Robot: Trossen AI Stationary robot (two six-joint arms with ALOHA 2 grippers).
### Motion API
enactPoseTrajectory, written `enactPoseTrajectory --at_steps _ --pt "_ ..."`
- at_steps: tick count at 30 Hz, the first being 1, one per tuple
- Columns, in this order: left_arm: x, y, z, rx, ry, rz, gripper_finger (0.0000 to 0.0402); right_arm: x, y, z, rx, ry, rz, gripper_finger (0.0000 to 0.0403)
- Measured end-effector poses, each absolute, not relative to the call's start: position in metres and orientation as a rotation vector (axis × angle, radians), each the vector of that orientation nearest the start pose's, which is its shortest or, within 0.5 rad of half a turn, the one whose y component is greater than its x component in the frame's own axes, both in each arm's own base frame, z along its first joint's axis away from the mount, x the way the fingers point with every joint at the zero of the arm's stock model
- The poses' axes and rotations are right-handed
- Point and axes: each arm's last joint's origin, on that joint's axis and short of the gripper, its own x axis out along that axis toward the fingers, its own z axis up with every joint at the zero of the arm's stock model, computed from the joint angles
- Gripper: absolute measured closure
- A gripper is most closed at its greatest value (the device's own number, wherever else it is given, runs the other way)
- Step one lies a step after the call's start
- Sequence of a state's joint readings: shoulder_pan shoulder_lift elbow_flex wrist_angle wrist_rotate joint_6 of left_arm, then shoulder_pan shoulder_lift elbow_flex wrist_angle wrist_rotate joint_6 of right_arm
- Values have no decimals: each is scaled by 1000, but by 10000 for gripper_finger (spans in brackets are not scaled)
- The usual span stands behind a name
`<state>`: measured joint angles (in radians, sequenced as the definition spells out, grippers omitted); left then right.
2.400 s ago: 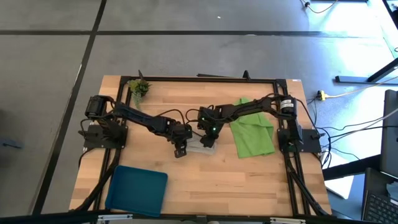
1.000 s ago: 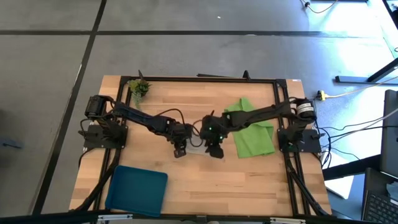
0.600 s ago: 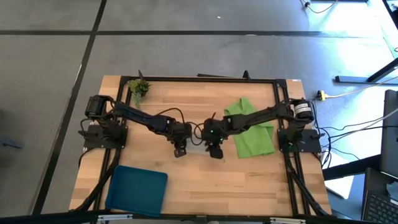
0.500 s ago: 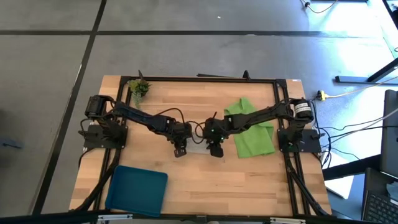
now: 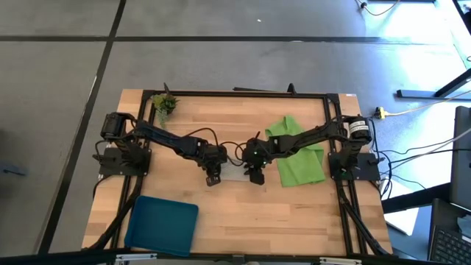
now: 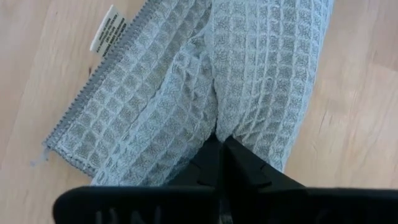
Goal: Fold microfiber towels
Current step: Fold the gray microfiber cloth
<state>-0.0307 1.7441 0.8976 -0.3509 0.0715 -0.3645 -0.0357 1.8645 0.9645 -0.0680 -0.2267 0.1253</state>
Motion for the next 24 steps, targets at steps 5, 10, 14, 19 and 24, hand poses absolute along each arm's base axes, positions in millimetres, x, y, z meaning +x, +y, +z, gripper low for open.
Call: enactPoseTrajectory --at_steps 5,10,14,19,24 --pt "309 -12 130 -343 1190 129 364 350 -6 122 239 973 116 240" --pt "309 -9 133 -337 1172 139 343 350 -6 122 226 973 121 240" --pt "306 -5 144 -314 1136 162 344 350 -6 122 213 973 121 240" --pt "301 -1 165 -185 1056 223 348 350 -6 122 211 974 121 240" --pt "300 2 174 -46 1014 283 345 350 -6 121 211 975 121 240"
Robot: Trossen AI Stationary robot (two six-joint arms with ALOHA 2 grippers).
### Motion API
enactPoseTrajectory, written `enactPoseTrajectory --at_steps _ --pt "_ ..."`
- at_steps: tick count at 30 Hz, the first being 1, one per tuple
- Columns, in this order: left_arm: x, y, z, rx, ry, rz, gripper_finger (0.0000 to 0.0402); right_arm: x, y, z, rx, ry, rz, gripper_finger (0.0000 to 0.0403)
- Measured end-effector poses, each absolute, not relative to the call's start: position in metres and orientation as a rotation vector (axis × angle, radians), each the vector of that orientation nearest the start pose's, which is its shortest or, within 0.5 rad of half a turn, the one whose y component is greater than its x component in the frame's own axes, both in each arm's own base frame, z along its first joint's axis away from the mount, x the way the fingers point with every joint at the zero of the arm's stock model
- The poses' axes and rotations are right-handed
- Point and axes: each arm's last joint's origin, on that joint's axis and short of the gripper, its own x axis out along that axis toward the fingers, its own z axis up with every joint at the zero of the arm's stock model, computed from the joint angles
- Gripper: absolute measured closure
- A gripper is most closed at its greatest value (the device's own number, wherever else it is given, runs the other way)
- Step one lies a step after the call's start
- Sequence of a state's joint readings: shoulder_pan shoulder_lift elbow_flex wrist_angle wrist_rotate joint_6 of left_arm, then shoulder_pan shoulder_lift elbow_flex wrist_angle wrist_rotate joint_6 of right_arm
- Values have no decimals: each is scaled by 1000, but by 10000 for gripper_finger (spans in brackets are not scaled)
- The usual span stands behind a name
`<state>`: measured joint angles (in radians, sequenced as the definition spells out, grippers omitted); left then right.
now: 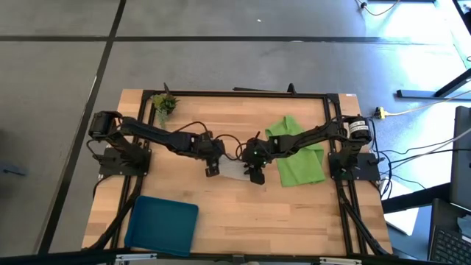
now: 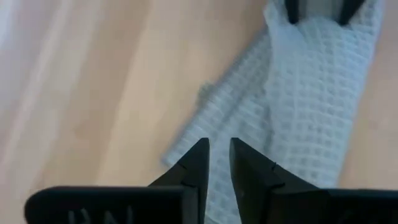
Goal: Fold microfiber towels
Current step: Fold the gray microfiber cloth
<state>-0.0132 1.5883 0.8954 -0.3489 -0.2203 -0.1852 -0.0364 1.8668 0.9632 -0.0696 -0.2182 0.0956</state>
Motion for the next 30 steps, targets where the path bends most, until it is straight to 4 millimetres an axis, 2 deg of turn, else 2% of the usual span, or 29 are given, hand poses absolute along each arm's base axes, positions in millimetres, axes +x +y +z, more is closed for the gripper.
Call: enactPoseTrajectory --at_steps 5,10,13,17,20,23,30 --pt "298 -2 178 39 1014 245 352 350 -6 121 213 975 120 240" --pt "296 -21 188 58 994 -32 358 350 -6 121 214 976 120 240" --pt "297 -28 184 88 1010 -93 362 350 -6 121 215 976 120 240" --pt "301 -27 168 115 1061 -61 360 350 -6 121 216 976 120 240" --pt "304 -22 160 161 1088 29 360 350 -6 121 216 975 120 240" --pt "306 -15 160 194 1070 118 363 350 -6 121 216 976 120 240" --pt "307 1 160 164 1071 163 365 350 -6 121 216 976 120 240"
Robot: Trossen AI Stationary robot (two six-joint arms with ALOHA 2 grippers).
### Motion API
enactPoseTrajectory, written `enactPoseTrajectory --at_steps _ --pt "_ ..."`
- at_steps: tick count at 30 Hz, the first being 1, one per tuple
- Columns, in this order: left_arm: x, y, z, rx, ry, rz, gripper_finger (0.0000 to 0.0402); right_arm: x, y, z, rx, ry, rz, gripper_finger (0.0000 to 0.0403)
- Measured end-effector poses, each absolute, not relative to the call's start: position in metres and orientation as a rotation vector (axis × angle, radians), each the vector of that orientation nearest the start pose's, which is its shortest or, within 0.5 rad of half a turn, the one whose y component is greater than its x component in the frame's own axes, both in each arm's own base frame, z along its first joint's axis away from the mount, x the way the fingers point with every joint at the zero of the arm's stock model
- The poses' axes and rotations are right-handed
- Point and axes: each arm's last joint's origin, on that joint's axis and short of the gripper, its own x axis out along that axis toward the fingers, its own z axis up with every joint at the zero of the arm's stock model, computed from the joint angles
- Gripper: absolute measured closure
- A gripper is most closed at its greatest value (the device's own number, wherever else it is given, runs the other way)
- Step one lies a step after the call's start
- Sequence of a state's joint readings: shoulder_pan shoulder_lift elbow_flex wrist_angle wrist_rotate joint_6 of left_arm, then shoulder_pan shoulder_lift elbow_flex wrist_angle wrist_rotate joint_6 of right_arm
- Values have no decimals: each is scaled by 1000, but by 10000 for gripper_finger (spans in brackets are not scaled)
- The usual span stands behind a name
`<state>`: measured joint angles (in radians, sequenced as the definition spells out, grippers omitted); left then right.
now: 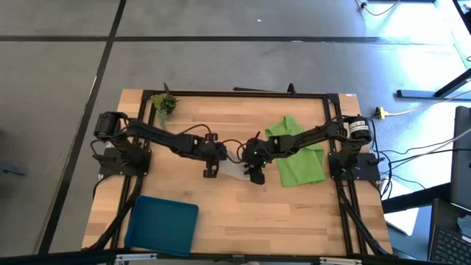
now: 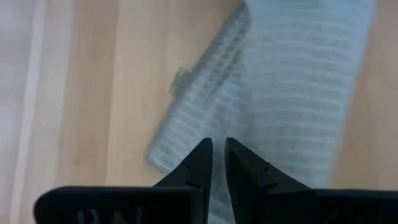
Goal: Fold microfiber towels
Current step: Fold the gray microfiber cloth, then put the gray microfiber cloth into the blue bin
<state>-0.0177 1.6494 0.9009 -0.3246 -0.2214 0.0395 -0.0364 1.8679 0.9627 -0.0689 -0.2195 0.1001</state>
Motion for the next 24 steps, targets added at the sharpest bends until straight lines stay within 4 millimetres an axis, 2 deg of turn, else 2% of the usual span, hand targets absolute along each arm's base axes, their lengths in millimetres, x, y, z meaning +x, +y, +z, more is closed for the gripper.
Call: enactPoseTrajectory --at_steps 7,11,18,24 --pt "307 13 159 141 1077 198 369 350 -6 121 217 976 120 240" --pt "306 14 162 139 1069 201 370 350 -6 121 217 976 120 240" --pt "298 -2 195 159 947 156 369 350 -6 121 216 976 121 240" --pt "296 -24 197 202 940 82 375 350 -6 121 190 976 133 240"
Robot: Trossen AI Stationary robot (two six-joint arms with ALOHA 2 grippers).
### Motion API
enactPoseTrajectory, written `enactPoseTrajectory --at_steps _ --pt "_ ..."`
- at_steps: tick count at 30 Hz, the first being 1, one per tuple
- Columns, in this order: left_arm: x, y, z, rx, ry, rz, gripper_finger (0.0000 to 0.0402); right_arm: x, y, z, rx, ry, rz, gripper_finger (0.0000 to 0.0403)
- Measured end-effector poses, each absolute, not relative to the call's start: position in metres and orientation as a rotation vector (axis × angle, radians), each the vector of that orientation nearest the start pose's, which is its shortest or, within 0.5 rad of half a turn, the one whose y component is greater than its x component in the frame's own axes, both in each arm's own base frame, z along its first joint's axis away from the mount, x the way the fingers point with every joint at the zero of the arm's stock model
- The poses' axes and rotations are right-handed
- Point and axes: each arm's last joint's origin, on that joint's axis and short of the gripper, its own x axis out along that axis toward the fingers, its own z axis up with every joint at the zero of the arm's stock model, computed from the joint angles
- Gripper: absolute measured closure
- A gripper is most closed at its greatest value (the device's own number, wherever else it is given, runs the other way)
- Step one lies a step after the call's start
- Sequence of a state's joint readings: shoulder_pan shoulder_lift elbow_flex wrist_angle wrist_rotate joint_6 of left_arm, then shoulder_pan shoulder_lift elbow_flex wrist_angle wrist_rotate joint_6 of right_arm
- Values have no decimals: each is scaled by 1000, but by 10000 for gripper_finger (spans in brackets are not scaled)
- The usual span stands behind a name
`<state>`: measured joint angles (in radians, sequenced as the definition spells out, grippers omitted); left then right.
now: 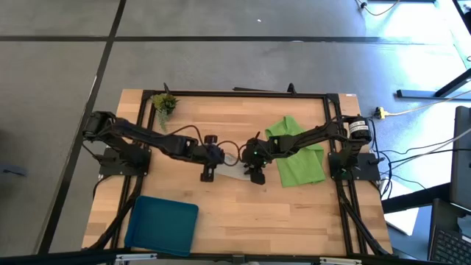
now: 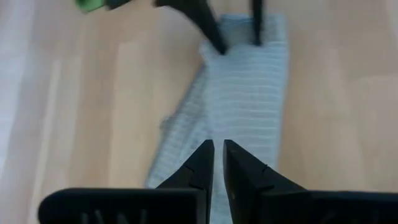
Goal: Fold microfiber towels
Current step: Put the gray microfiber cloth into the blue bin
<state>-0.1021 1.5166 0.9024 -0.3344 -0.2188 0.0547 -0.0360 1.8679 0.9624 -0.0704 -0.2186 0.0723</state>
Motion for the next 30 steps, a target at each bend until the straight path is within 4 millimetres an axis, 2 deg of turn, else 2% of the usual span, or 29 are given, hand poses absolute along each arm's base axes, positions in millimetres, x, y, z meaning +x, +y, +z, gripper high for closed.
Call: enactPoseTrajectory --at_steps 7,13,30 --pt "292 -46 196 218 942 22 372 350 -7 120 93 966 171 240" --pt "291 -56 196 233 938 -8 376 351 -7 121 87 950 171 240" --pt "289 -60 196 238 942 -19 375 354 -6 123 86 914 181 240"
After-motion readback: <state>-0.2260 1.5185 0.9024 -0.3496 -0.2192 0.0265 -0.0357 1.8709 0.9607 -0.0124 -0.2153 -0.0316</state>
